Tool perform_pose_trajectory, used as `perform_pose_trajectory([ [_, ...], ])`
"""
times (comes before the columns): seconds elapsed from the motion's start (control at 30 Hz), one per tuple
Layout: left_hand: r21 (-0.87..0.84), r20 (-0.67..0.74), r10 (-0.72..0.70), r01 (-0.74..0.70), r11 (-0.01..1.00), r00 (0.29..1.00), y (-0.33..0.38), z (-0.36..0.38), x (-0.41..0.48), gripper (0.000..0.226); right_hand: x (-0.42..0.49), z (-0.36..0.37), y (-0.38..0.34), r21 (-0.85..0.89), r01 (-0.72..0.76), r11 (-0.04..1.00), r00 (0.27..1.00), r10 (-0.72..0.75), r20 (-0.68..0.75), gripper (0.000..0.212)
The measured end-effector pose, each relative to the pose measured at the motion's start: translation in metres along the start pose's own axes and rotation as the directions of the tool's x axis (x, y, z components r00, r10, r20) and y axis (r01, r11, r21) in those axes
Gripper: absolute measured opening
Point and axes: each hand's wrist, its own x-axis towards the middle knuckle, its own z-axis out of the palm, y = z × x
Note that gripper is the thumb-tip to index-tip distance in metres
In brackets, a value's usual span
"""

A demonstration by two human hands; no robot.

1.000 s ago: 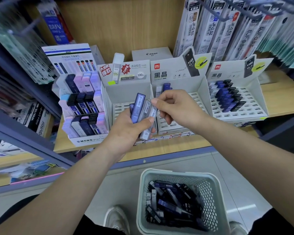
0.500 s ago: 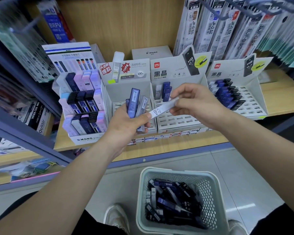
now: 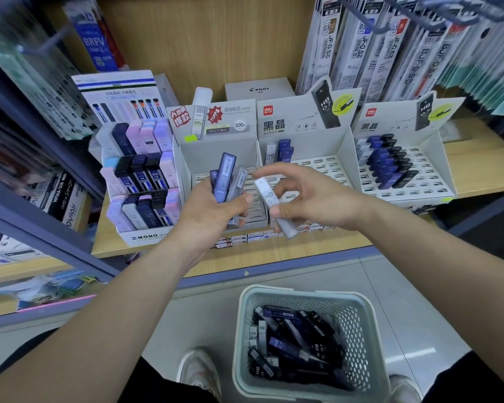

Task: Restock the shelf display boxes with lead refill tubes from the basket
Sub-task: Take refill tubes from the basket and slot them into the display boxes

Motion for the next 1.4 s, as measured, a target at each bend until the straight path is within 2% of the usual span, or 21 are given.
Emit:
perform_pose_trajectory([
  [0.07,0.007,0.004,-0.028,0.028,1.000,1.000,-0.003,-0.003,-0.001,0.021,0.004,-0.007,-0.001,-0.022,0.030,0.999,0.993,-0.032,-0.118,0.041],
  [0.13,0.041,0.012,-0.049,0.048,0.998,0.999,-0.005,-0.005,-0.003,0.021,0.011,-0.015,-0.001,-0.032,0.072,0.997,0.955,-0.078,-0.288,0.030],
  [0.27,0.080,0.051,-0.046,0.042,0.996,0.998,-0.008,-0.008,-0.006,0.021,0.026,-0.031,-0.003,-0.147,0.132,0.980,0.829,-0.191,-0.526,0.019],
  [0.37,0.065,0.069,-0.049,0.045,0.997,0.996,-0.010,-0.007,-0.006,0.022,0.037,-0.037,-0.001,-0.229,0.127,0.965,0.752,-0.245,-0.612,0.021],
  [0.43,0.062,0.082,-0.049,0.044,0.997,0.995,-0.009,-0.007,-0.007,0.021,0.045,-0.034,0.001,-0.266,0.119,0.957,0.739,-0.264,-0.620,0.020],
  [0.63,0.070,0.102,-0.051,0.044,0.997,0.993,-0.010,-0.009,-0.006,0.019,0.061,-0.025,0.008,-0.425,0.043,0.904,0.761,-0.305,-0.573,0.024],
  [0.97,0.047,0.103,-0.036,0.031,0.998,0.994,-0.013,-0.014,-0.005,0.018,0.066,-0.025,0.011,-0.535,0.005,0.845,0.783,-0.336,-0.524,0.009],
  [1.2,0.040,0.099,-0.027,0.023,0.999,0.995,-0.014,-0.015,-0.005,0.019,0.071,-0.021,0.026,-0.720,0.063,0.691,0.748,-0.510,-0.424,0.020],
  [1.4,0.062,0.088,-0.005,0.000,0.998,0.996,-0.015,-0.017,-0.003,0.018,0.063,-0.015,0.016,-0.650,0.067,0.757,0.735,-0.477,-0.481,0.025],
])
